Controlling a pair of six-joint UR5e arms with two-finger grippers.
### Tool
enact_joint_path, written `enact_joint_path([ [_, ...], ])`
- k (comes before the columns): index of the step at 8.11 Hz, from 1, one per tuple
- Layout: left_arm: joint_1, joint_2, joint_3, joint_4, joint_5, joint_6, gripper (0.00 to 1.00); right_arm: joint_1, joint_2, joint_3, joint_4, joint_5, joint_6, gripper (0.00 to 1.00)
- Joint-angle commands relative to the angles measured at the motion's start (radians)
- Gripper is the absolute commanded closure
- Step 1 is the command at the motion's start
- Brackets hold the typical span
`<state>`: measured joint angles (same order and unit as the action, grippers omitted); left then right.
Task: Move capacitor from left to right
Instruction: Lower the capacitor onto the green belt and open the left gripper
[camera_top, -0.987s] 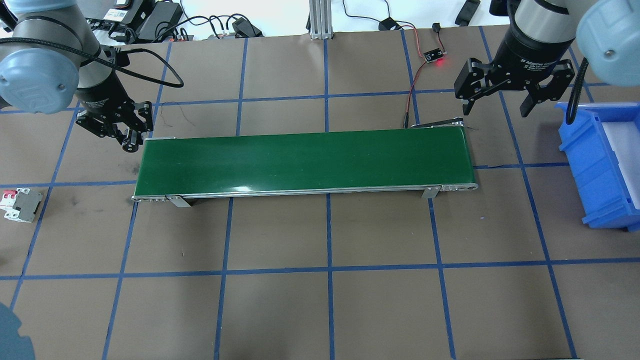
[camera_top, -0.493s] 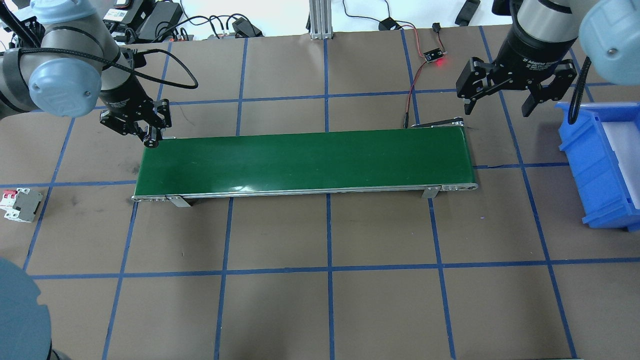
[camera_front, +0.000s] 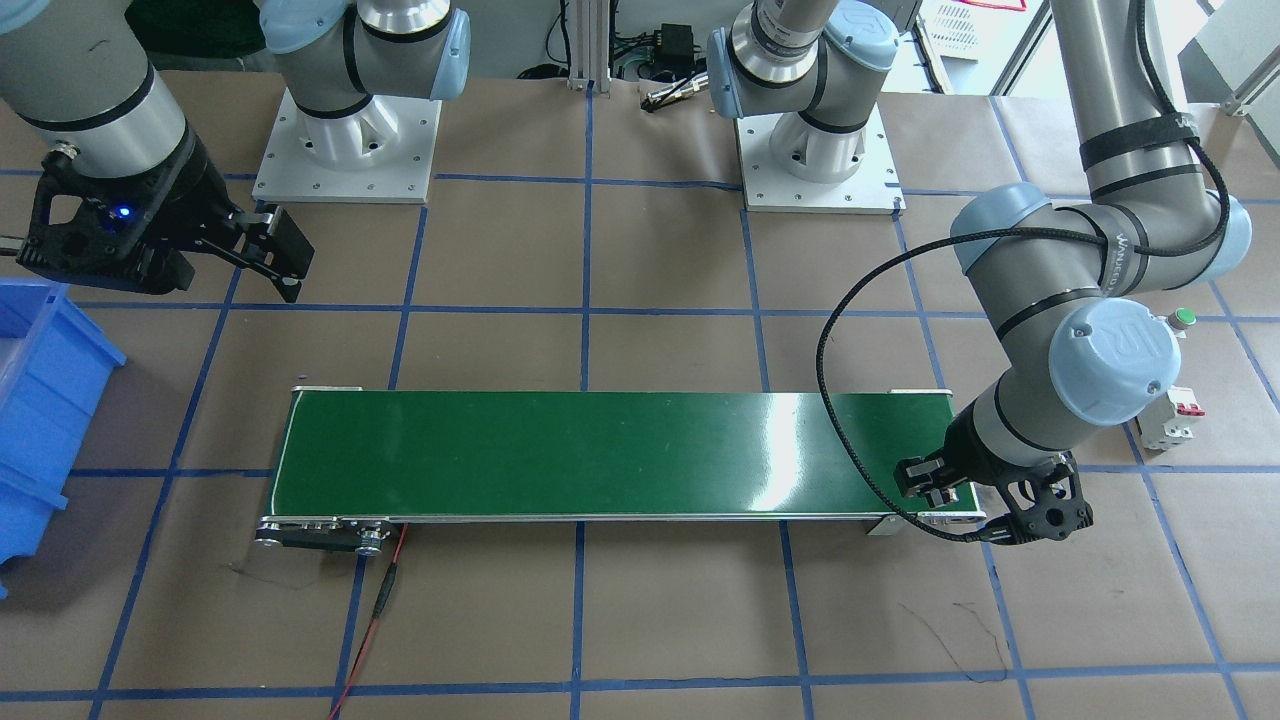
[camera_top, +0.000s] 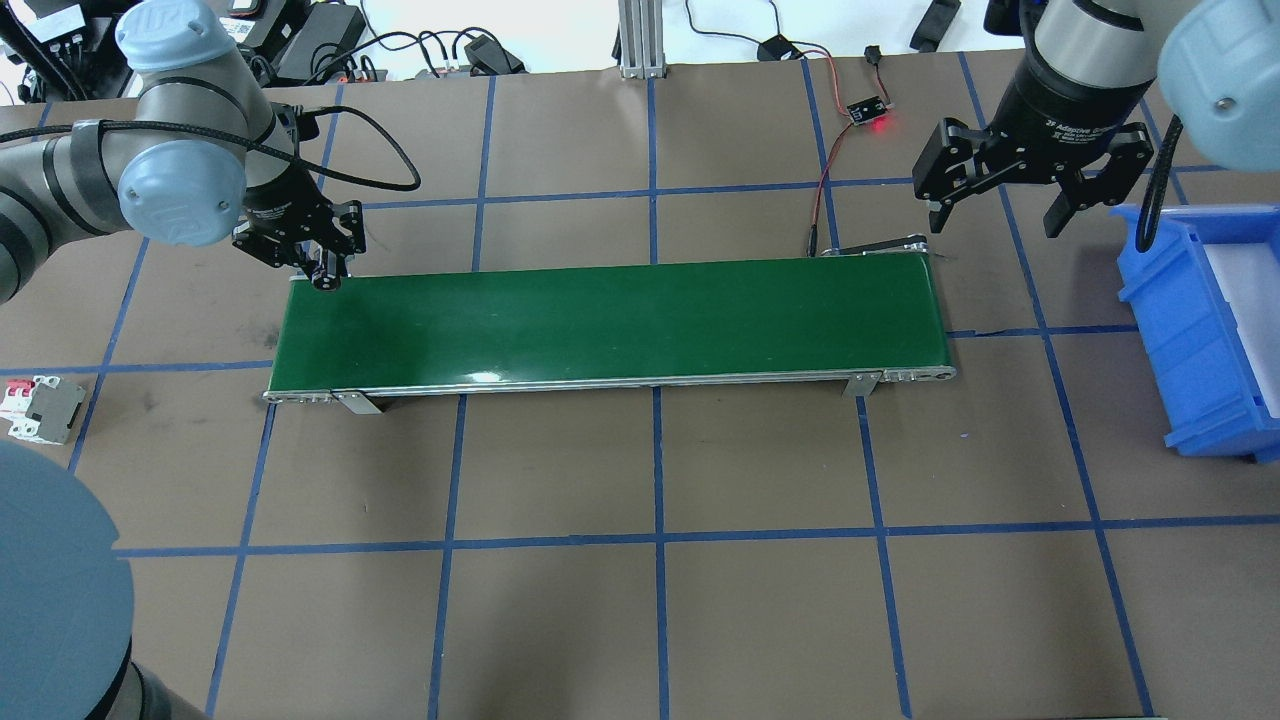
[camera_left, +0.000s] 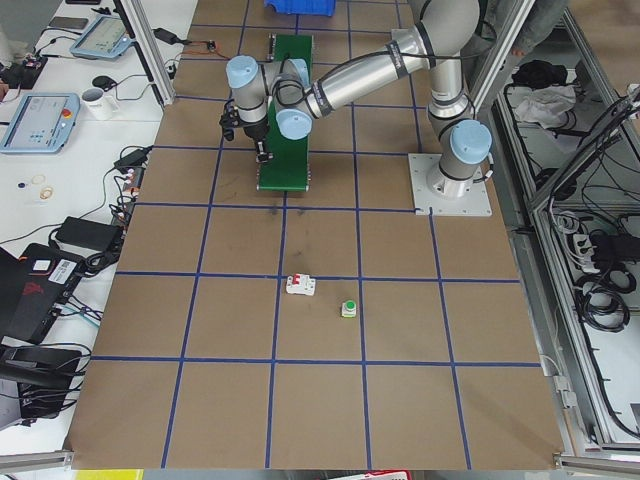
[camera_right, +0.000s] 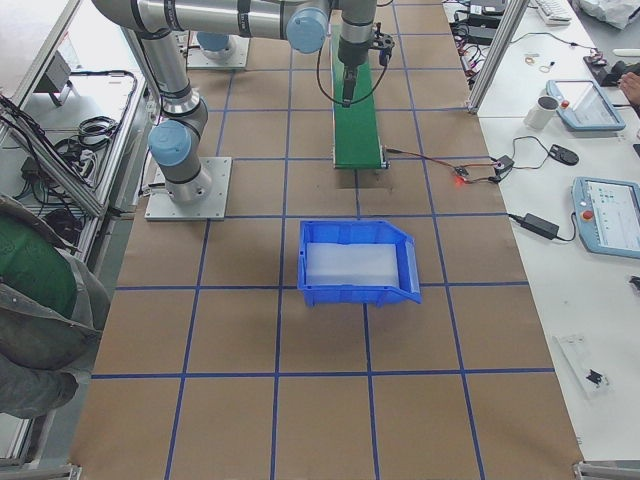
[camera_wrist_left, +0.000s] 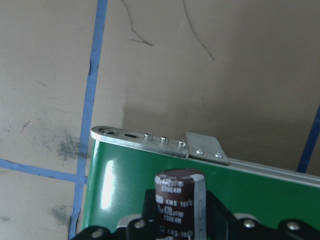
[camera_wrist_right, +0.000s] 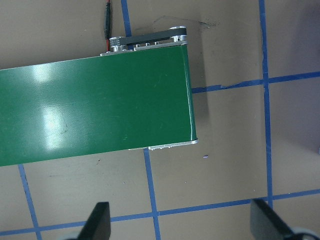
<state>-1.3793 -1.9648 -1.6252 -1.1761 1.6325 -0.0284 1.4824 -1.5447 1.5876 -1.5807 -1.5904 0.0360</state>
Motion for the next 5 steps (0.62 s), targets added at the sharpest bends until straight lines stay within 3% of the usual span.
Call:
enact_joint_path([
  [1, -0.006, 0.023, -0.010, 0.003, 0.021, -0.013, 0.83, -0.001, 0.000, 0.000, -0.001, -0.002, 0.001, 0.00],
  [5, -0.020, 0.058, -0.156, 0.061, 0.024, 0.004, 0.83, -0.001, 0.002, 0.000, -0.001, -0.002, 0.001, 0.00],
])
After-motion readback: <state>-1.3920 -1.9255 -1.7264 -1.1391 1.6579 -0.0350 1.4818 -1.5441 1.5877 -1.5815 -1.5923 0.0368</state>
